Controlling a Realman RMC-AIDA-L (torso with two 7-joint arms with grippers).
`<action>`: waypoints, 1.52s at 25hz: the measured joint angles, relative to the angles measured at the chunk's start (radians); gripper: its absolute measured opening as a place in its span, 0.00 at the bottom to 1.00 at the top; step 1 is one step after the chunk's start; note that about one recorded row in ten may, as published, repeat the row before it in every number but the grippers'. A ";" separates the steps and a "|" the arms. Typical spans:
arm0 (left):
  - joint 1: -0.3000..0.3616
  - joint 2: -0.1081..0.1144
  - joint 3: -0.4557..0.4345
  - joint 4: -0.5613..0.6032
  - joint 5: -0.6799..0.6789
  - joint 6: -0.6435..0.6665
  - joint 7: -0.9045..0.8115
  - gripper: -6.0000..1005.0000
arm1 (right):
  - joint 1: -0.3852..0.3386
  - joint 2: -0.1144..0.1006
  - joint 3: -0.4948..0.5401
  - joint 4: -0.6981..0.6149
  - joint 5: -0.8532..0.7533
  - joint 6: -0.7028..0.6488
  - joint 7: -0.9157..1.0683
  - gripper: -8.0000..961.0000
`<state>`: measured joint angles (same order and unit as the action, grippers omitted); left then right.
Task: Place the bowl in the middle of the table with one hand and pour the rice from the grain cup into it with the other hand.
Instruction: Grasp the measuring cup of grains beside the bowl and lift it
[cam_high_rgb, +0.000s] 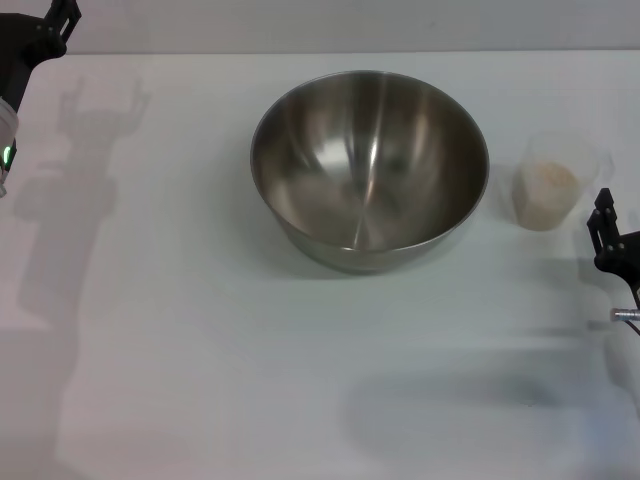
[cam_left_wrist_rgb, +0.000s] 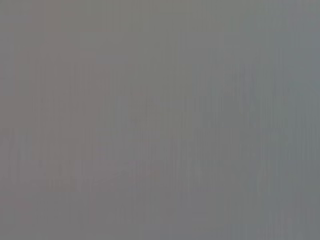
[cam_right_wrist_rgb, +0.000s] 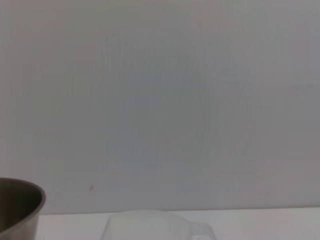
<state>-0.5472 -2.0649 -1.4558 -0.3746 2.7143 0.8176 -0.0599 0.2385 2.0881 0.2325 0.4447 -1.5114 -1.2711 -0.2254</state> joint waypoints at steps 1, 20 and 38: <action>0.000 0.000 0.000 0.000 0.000 0.000 0.000 0.81 | 0.000 0.000 0.000 -0.001 0.000 0.001 0.000 0.59; -0.002 -0.001 0.000 0.000 0.001 0.000 0.000 0.81 | 0.012 -0.002 0.006 -0.024 0.001 0.021 0.002 0.59; -0.014 0.002 0.000 0.000 0.001 0.002 0.001 0.81 | 0.036 -0.004 0.032 -0.055 0.000 0.045 0.002 0.59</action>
<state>-0.5607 -2.0634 -1.4562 -0.3749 2.7154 0.8196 -0.0593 0.2740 2.0845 0.2645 0.3901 -1.5110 -1.2263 -0.2236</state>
